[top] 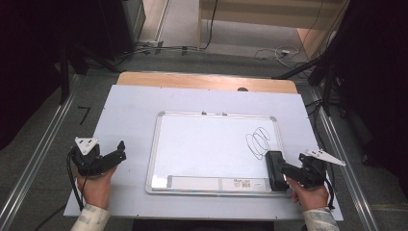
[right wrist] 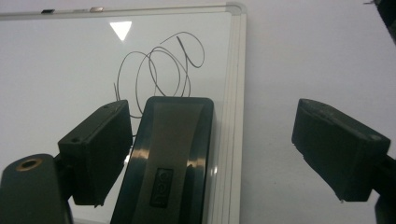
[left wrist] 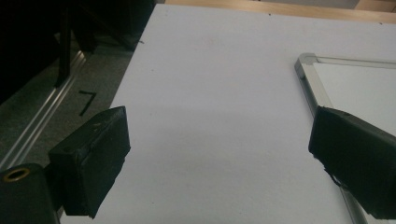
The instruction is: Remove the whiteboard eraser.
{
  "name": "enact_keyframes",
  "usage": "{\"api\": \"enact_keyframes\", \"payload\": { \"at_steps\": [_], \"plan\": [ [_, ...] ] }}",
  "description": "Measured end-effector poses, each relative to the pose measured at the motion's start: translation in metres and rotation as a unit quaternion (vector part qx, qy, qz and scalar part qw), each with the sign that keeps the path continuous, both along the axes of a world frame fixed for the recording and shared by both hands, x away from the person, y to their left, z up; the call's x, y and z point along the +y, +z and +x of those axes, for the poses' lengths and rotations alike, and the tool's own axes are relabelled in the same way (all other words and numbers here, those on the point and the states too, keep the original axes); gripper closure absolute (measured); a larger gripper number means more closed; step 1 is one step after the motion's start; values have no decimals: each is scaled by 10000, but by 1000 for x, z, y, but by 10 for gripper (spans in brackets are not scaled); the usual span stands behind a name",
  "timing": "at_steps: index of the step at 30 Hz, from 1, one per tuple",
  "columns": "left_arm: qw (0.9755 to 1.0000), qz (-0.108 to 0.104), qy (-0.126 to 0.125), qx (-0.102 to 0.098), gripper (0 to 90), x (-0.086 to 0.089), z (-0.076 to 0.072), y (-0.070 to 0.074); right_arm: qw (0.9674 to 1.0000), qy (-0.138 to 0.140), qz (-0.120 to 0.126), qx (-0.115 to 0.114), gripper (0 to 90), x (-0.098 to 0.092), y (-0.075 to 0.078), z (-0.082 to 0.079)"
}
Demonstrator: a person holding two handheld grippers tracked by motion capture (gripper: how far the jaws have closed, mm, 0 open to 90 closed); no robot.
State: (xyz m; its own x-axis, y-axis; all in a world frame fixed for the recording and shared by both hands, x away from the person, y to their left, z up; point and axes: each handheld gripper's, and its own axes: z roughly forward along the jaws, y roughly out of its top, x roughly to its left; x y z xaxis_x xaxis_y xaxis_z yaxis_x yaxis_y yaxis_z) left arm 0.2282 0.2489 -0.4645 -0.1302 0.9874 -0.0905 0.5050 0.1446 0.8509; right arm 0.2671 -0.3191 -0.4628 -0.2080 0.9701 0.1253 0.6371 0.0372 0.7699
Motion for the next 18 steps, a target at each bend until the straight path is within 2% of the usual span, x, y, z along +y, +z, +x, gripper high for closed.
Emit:
{"api": "enact_keyframes", "payload": {
  "at_steps": [4, 18],
  "plan": [
    [10000, 4, -53, -29, 59, -3, 0, 1, 9999, 47, -86, 81, 116, 4, -2, 1],
    [9998, 11, -177, 15, 59, -8, 3, -1, 9990, -4, -164, 406, 129, 14, -11, 9]
  ]
}}
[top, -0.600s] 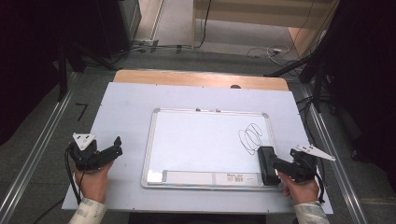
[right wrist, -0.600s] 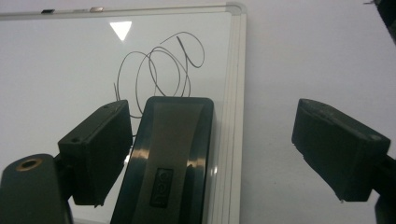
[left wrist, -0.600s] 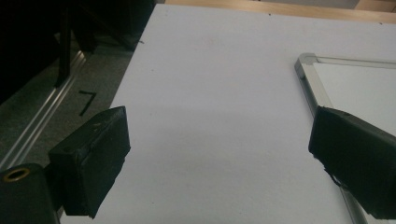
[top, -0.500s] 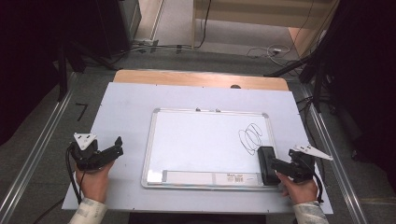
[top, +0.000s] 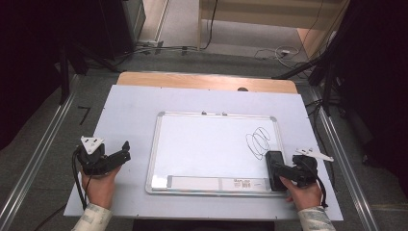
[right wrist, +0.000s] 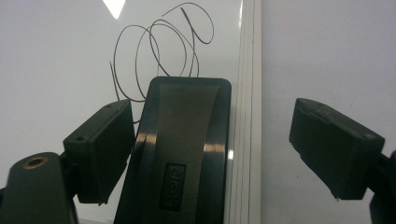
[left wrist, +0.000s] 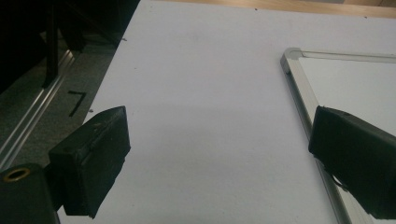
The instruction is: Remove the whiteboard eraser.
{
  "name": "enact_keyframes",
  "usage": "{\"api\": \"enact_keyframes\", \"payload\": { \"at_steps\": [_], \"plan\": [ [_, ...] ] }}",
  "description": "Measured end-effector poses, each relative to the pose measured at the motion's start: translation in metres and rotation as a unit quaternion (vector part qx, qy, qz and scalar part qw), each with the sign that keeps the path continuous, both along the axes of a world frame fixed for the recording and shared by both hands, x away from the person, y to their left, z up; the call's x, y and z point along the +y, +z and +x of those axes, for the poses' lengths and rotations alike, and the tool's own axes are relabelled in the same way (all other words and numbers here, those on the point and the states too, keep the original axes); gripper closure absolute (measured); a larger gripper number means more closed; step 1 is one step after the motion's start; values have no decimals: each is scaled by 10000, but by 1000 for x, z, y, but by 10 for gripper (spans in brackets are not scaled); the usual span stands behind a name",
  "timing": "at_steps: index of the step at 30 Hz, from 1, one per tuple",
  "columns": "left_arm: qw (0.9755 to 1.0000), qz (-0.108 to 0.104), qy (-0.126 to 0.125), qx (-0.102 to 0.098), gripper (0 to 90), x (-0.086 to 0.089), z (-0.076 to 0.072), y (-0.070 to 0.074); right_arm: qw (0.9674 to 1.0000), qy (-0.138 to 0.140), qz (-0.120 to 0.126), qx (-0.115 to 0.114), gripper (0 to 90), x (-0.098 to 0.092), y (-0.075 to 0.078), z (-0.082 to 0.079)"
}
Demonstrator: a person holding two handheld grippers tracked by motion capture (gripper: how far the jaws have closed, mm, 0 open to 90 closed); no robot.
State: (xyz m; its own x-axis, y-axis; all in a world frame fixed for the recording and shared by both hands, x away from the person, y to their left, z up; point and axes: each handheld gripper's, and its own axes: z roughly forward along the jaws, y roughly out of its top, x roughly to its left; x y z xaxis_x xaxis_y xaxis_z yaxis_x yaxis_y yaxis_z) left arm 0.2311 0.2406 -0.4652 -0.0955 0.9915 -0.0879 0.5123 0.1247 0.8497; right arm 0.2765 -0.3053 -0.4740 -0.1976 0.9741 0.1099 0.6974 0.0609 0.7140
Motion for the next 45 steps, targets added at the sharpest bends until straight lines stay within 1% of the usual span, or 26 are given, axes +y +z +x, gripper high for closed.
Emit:
{"api": "enact_keyframes", "payload": {
  "at_steps": [4, 5, 12, 15, 19, 23, 25, 27, 29, 33, 45],
  "plan": [
    [10000, -13, 1, 8, 60, 0, 0, 0, 10000, 5, -63, 38, 129, 3, -2, 1],
    [10000, -7, -5, 13, 62, -1, 1, 0, 9999, 16, -127, 62, 129, 5, -3, 2],
    [10000, -13, -12, 38, 62, -2, 1, -1, 9997, 36, -241, 94, 170, 10, -6, 4],
    [10000, -24, -18, 38, 62, -1, 1, -1, 9991, 83, -379, 171, 187, 14, -9, 5],
    [10000, -45, -9, 60, 62, -1, 1, -2, 9991, 90, -383, 182, 196, 15, -10, 6],
    [10000, -63, 3, 66, 62, 0, 2, -2, 9990, 105, -398, 182, 224, 16, -11, 6],
    [9999, -81, 7, 61, 62, -1, 2, -2, 9989, 111, -399, 220, 244, 18, -12, 7],
    [9999, -76, 7, 67, 63, -1, 2, -2, 9982, 122, -521, 286, 268, 22, -14, 8],
    [10000, -76, 5, 63, 62, -1, 2, -2, 9978, 83, -579, 313, 283, 25, -15, 8],
    [9999, -88, 6, 81, 63, 0, 2, -2, 9981, 67, -532, 291, 317, 25, -15, 8],
    [9999, -118, 13, 94, 63, 1, 1, -2, 9979, 63, -554, 321, 334, 25, -14, 7]
  ]
}}
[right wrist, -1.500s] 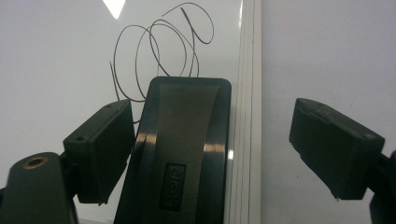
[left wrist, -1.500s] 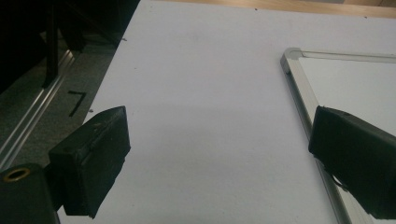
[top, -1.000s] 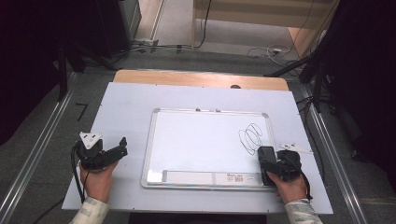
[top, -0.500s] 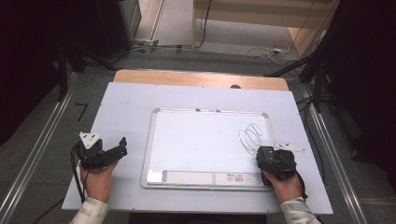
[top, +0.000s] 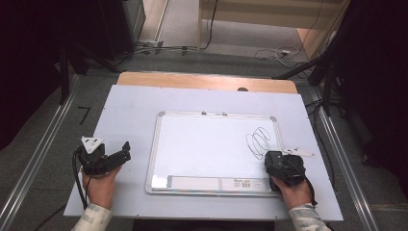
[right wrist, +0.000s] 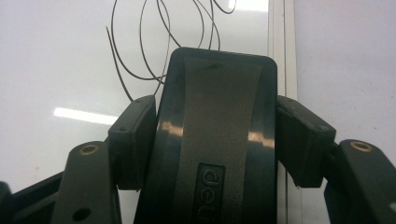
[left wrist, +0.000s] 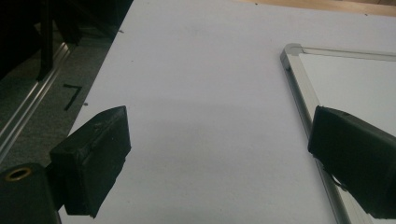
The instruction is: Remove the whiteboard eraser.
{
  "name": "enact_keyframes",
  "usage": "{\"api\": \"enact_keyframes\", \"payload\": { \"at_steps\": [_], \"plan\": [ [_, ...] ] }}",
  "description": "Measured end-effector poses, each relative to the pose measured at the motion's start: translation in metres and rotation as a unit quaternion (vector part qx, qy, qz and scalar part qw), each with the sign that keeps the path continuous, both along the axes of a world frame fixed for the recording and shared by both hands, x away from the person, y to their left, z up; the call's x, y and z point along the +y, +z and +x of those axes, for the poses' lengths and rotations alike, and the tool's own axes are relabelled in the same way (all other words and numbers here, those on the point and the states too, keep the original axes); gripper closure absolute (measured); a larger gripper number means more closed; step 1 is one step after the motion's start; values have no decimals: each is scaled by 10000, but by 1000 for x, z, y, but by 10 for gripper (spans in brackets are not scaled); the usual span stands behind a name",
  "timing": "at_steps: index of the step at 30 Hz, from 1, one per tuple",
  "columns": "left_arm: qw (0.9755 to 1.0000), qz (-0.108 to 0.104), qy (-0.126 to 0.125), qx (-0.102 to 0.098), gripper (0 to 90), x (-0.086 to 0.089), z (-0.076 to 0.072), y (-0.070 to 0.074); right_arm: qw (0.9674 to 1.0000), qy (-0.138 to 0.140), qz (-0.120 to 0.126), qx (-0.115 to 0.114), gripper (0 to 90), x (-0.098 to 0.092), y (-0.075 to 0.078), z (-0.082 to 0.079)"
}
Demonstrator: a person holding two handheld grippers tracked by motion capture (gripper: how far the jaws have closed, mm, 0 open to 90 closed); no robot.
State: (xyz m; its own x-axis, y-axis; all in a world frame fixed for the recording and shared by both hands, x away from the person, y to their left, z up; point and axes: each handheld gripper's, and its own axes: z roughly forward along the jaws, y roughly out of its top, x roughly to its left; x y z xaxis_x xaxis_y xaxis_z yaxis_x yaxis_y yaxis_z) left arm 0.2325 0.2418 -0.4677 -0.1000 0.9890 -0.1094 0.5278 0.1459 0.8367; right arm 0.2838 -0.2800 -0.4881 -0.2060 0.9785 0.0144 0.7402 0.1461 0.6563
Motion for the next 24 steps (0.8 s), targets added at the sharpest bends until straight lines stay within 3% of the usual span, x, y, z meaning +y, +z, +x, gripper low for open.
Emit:
{"api": "enact_keyframes", "payload": {
  "at_steps": [15, 20, 24],
  "plan": [
    [10000, -53, 34, -5, 63, 2, 0, 0, 9997, 119, -209, -58, 343, 4, 3, -3],
    [10000, -73, 45, -9, 63, 2, 0, 0, 9997, 80, -109, -221, 343, 2, 9, -5],
    [10000, -64, 32, 10, 63, 2, 0, -1, 9998, 77, 18, -208, 343, -1, 11, -4]
  ]
}}
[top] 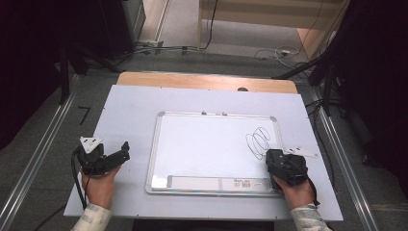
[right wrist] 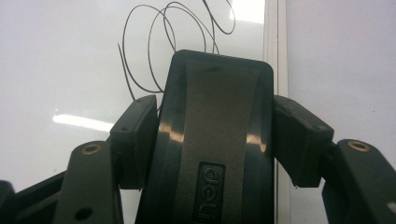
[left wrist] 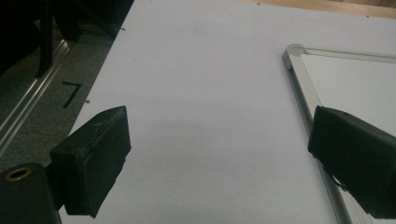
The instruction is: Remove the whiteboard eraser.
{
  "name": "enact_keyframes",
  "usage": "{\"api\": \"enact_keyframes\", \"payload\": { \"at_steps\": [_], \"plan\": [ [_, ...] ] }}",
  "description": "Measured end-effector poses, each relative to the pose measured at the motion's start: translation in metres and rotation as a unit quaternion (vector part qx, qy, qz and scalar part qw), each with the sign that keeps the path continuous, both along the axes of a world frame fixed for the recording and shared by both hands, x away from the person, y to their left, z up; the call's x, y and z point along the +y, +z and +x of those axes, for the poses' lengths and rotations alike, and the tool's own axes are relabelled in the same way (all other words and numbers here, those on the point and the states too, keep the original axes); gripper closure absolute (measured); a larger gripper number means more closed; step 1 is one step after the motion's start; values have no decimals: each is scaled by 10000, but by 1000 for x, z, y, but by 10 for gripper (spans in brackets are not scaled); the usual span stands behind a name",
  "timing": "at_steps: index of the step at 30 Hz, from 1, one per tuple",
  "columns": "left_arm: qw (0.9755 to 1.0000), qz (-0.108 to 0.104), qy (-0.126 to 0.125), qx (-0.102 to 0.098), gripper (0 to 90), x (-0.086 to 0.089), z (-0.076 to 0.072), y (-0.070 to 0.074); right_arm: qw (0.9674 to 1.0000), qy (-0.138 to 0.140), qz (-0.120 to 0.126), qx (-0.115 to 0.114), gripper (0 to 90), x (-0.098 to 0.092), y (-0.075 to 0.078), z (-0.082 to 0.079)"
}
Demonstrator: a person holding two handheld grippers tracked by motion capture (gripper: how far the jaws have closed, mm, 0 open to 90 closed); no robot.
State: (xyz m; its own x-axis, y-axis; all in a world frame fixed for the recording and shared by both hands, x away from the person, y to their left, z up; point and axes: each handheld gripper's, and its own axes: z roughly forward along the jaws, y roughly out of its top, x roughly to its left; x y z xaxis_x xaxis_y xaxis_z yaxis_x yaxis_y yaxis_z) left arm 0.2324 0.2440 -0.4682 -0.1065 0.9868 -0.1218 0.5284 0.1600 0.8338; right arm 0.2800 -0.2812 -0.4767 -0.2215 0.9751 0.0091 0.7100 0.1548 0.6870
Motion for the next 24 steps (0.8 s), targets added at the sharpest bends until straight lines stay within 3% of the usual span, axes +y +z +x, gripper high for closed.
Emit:
{"api": "enact_keyframes", "payload": {
  "at_steps": [24],
  "plan": [
    [10000, -3, -32, 33, 63, -1, 3, -1, 9993, 25, 206, -311, 343, -6, 20, 15]
  ]
}}
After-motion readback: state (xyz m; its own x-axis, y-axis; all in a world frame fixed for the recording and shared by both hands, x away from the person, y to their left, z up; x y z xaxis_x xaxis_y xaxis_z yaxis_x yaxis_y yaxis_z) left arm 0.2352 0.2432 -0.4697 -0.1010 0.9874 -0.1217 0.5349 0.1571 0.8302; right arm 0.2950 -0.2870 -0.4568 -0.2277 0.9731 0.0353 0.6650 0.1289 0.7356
